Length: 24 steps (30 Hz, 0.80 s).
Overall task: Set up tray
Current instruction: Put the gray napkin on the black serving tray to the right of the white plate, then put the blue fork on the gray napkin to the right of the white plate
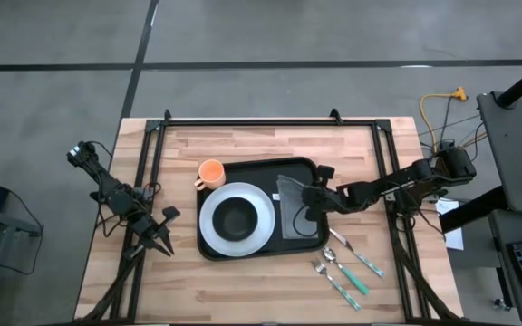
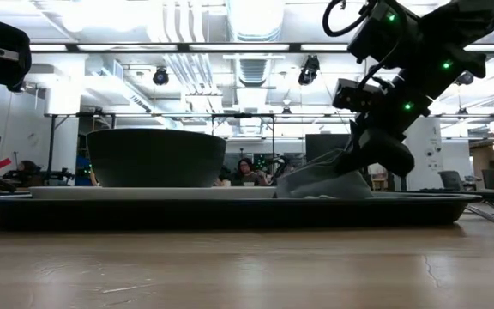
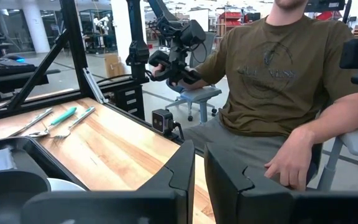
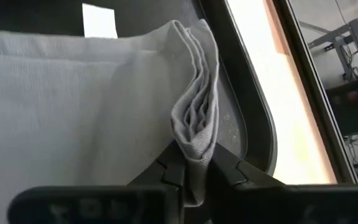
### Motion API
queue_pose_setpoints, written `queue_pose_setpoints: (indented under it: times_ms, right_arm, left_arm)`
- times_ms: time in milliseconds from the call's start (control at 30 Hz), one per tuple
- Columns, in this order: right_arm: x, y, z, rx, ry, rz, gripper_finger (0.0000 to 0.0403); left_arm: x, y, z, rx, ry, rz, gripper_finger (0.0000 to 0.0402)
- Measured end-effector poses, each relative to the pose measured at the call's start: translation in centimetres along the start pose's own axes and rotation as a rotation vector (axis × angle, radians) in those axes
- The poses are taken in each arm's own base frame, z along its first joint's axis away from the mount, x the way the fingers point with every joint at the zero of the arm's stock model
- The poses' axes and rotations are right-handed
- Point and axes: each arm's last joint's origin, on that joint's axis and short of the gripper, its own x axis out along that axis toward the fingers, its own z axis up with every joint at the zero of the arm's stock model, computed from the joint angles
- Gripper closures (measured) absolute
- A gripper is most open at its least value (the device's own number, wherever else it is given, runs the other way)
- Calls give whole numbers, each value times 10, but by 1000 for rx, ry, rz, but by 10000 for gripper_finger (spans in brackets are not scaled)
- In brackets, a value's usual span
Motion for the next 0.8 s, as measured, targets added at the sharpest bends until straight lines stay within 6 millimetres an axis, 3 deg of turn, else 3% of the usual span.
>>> queue_pose_setpoints:
  times_ms: [433, 800]
  right_arm:
    - [0, -2, -1, -41, 6, -68, 274]
    - [0, -4, 0, -62, 7, -142, 228]
  left_arm:
    - [0, 0, 0, 0, 0, 0, 383]
    - [0, 0, 0, 0, 0, 0, 383]
